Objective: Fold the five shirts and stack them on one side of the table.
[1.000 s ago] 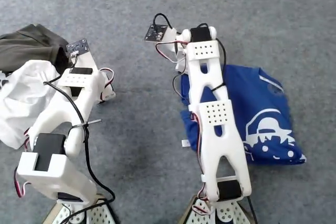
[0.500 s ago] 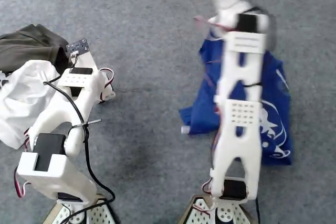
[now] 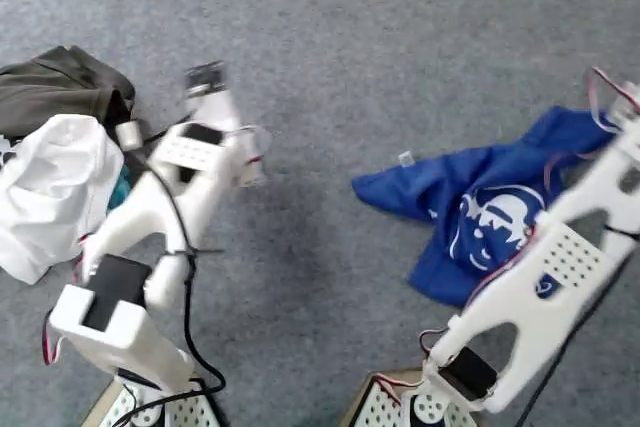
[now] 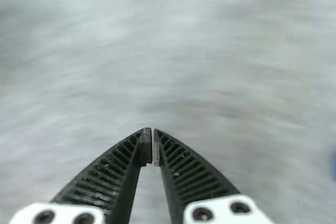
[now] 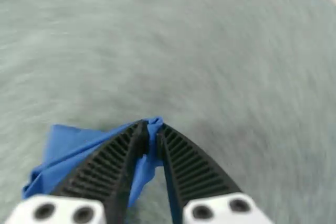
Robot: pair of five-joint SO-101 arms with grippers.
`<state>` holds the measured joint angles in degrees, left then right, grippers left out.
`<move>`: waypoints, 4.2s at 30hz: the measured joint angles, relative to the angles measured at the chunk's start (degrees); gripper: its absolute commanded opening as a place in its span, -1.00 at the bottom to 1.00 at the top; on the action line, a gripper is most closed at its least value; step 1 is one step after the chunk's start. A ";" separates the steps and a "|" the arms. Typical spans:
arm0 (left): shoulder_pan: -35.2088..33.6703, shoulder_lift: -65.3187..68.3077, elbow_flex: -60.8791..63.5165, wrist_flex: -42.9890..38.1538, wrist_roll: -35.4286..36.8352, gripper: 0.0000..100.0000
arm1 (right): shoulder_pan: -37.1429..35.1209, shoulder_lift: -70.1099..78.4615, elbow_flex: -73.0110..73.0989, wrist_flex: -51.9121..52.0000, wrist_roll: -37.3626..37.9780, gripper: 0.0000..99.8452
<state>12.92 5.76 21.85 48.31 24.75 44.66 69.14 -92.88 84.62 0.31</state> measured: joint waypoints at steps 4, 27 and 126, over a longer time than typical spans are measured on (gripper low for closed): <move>7.74 1.05 -8.35 0.00 2.81 -0.70 | 2.29 6.51 0.00 0.18 -7.38 -0.97; 20.31 40.88 -69.45 33.85 -24.53 -0.63 | 0.35 10.20 0.00 -1.23 -5.54 -0.97; -8.18 -60.66 -50.81 52.13 -24.62 -0.94 | -26.81 -92.92 15.65 1.05 36.04 -0.97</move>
<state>4.75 -54.90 -28.97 100.44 0.13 17.85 -23.78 -77.23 85.67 36.35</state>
